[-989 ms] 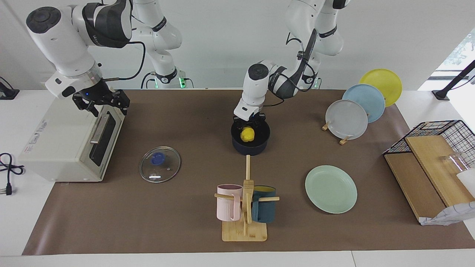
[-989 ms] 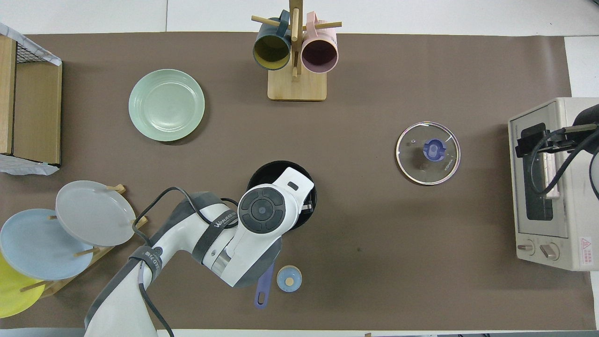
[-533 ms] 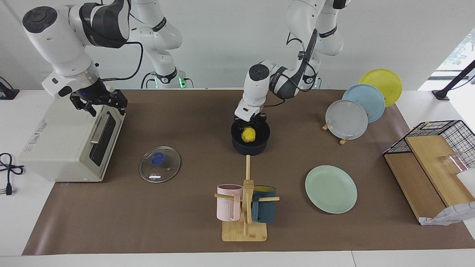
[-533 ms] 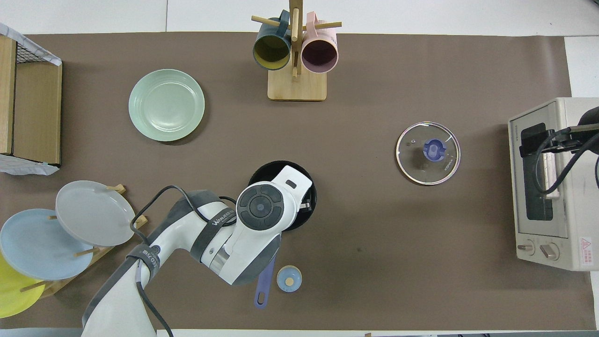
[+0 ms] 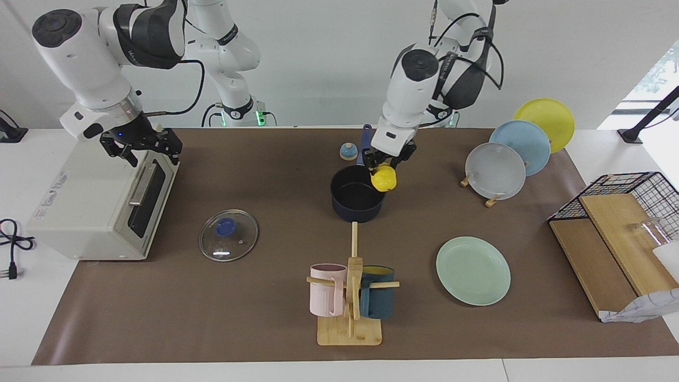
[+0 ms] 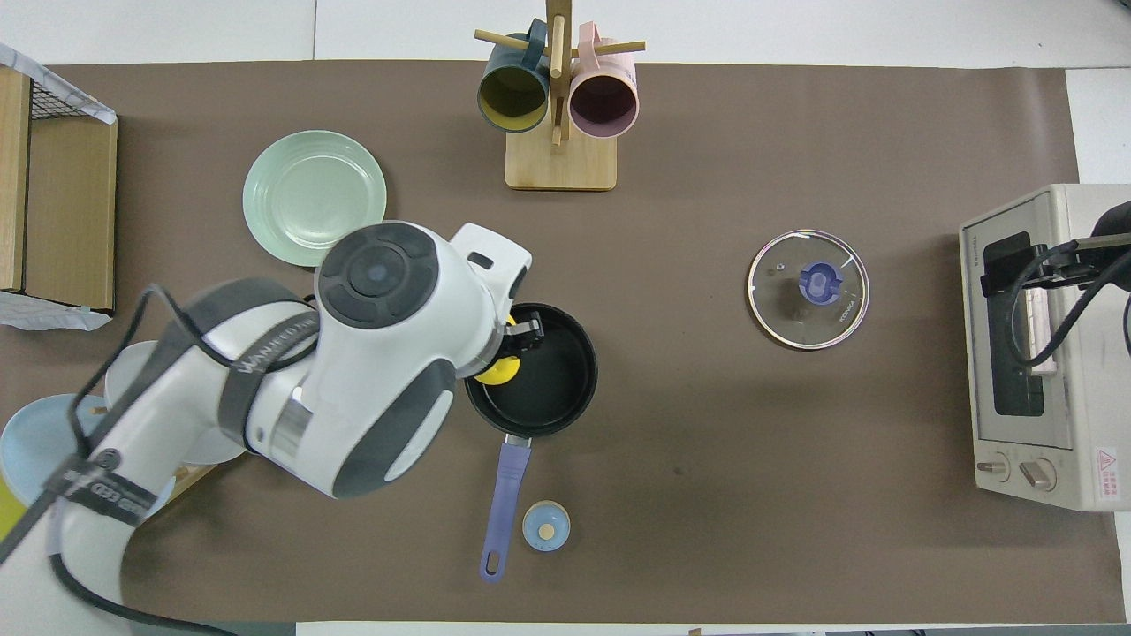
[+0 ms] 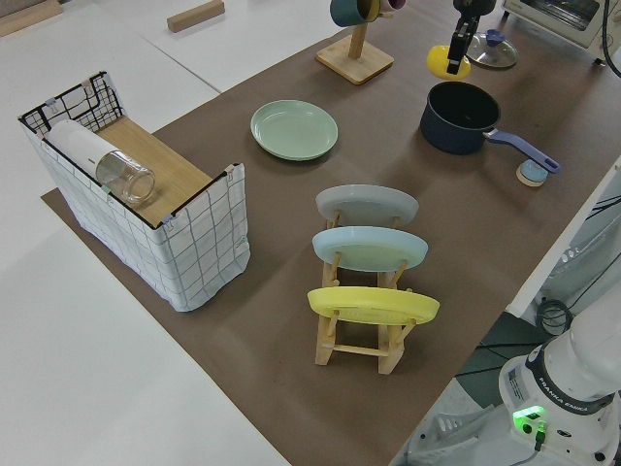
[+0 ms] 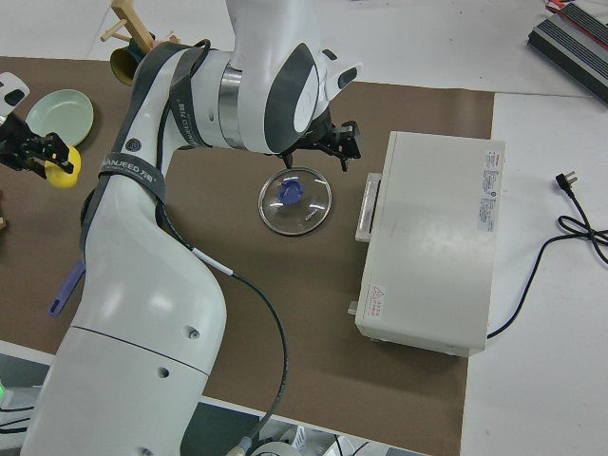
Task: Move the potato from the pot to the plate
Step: 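Lift the potato with the left gripper and carry it to the green plate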
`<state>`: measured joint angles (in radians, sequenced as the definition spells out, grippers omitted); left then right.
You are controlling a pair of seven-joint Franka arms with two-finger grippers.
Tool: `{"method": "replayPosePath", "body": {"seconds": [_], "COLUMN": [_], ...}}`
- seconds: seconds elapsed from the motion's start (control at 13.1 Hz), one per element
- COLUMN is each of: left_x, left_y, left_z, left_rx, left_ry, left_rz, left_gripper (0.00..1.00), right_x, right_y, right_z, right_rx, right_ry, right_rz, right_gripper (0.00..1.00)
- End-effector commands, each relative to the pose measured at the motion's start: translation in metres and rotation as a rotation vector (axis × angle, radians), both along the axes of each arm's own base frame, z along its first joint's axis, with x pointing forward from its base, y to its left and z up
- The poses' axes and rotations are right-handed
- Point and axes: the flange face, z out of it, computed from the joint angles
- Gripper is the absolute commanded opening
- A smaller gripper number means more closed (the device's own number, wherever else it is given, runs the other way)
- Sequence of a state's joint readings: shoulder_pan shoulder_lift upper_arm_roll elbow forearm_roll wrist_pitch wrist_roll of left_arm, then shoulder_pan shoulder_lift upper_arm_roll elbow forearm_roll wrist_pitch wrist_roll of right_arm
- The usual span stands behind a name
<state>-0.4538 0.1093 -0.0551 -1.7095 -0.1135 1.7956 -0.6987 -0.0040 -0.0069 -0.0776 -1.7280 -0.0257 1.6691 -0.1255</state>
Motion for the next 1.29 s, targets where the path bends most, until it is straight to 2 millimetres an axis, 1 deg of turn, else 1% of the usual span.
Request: {"method": "replayPosePath", "body": {"seconds": [0.0,0.08,0.15,0.3,0.38,0.46,0.61,0.68,0.76,0.91,1.07,1.22], "left_x": [0.064,0.079,0.095,0.138,0.156,0.17,0.193,0.198,0.2,0.203,0.199,0.194], "left_y": [0.08,0.115,0.138,0.177,0.193,0.204,0.2,0.206,0.206,0.207,0.199,0.194], "left_z": [0.01,0.009,-0.004,-0.045,-0.068,-0.087,-0.132,-0.142,-0.151,-0.157,-0.166,-0.167], "left_rx": [-0.042,-0.047,-0.048,-0.029,-0.003,0.014,0.019,0.05,0.073,0.082,0.088,0.098], "left_ry": [0.022,0.008,-0.001,-0.062,-0.082,-0.102,-0.128,-0.143,-0.14,-0.169,-0.174,-0.134], "left_rz": [-0.009,-0.015,-0.032,-0.064,-0.072,-0.105,-0.119,-0.132,-0.159,-0.191,-0.211,-0.228], "left_gripper": [0.0,0.0,0.0,0.0,0.0,0.0,0.0,0.0,0.0,0.0,0.0,0.0], "right_x": [-0.003,-0.003,-0.003,-0.003,-0.003,-0.003,-0.003,-0.003,-0.003,-0.003,-0.003,-0.003], "right_y": [-0.002,-0.001,-0.001,-0.001,-0.001,-0.001,-0.001,-0.001,-0.001,-0.001,-0.001,-0.001], "right_z": [0.001,0.001,0.001,0.001,0.001,0.001,0.001,0.001,0.001,0.001,0.001,0.001], "right_rx": [0.0,0.0,0.002,0.002,0.002,0.002,0.002,0.002,0.002,0.002,0.002,0.002], "right_ry": [0.004,0.002,0.003,0.004,0.004,0.005,0.004,0.004,0.004,0.004,0.004,0.004], "right_rz": [0.013,0.013,0.013,0.014,0.014,0.014,0.013,0.014,0.014,0.014,0.014,0.014], "right_gripper": [1.0,1.0,1.0,1.0,1.0,1.0,1.0,1.0,1.0,1.0,1.0,1.0]}}
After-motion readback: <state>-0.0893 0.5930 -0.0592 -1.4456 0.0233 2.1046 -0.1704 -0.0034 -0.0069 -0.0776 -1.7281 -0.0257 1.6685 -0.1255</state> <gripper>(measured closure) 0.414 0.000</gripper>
